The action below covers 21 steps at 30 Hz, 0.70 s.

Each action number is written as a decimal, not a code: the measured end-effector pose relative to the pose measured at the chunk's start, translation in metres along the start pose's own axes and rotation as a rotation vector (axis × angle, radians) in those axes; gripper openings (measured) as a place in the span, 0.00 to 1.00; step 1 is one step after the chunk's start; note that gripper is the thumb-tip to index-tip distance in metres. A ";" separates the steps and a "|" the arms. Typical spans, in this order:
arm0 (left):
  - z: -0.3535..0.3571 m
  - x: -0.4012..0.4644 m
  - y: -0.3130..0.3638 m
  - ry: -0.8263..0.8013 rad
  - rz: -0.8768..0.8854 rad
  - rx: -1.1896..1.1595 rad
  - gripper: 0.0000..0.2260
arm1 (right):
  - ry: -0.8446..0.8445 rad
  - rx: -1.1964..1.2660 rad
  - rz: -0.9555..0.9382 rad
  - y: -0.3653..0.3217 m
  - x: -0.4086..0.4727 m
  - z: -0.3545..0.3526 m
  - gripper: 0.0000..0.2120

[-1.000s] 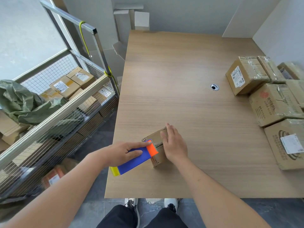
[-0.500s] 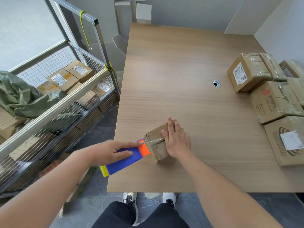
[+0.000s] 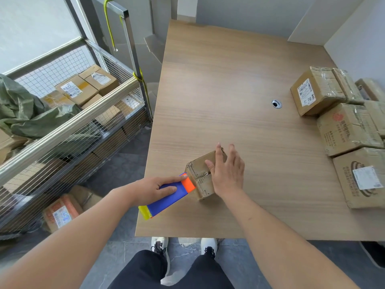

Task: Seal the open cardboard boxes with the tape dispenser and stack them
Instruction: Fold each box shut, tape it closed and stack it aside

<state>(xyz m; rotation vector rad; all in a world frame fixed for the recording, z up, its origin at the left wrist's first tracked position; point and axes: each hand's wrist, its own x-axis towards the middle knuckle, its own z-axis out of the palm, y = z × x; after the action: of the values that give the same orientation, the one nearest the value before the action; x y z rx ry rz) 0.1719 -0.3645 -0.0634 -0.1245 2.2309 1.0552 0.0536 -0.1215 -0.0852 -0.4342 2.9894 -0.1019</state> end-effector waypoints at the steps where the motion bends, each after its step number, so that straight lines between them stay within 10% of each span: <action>1: 0.001 0.001 -0.001 0.000 0.001 -0.009 0.18 | 0.084 -0.035 -0.016 -0.007 -0.005 -0.004 0.32; 21: 0.002 0.009 0.011 -0.014 -0.029 -0.102 0.15 | -0.150 -0.030 -0.194 -0.020 -0.031 0.018 0.44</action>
<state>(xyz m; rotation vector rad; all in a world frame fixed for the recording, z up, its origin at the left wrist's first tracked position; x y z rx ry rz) 0.1625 -0.3540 -0.0624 -0.1925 2.1567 1.1512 0.0908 -0.1330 -0.0981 -0.7021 2.7988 -0.0391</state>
